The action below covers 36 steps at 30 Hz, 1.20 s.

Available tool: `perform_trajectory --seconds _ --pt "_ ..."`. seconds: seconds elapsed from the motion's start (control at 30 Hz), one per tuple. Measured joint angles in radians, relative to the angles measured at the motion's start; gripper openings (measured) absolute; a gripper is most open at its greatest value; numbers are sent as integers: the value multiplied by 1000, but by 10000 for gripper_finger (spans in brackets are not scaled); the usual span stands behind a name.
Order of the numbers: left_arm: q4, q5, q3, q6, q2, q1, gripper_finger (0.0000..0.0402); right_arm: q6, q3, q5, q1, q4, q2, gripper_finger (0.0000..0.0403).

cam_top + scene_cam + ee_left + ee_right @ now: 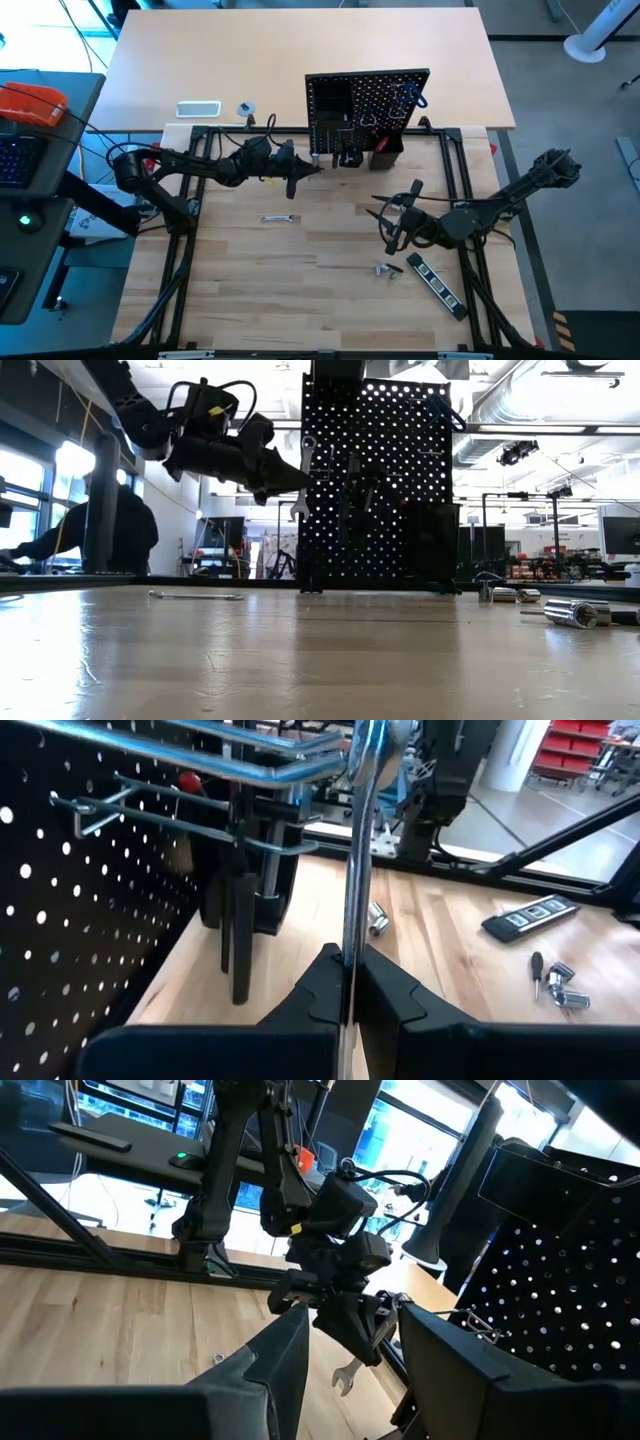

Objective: Hang tools onto peg board
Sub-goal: Hang the silver wrench on the peg board

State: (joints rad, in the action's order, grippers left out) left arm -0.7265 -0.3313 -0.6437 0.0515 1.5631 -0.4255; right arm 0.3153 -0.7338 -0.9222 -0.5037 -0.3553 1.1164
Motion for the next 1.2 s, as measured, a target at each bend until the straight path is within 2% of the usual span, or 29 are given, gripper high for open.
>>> perform_trajectory --seconds 0.83,1.2 --pt "11 3 0 -21 0 -63 3 -1 0 0 0 0 0 154" --pt "14 -2 -107 -40 141 -62 4 -25 0 -2 0 19 1 154"
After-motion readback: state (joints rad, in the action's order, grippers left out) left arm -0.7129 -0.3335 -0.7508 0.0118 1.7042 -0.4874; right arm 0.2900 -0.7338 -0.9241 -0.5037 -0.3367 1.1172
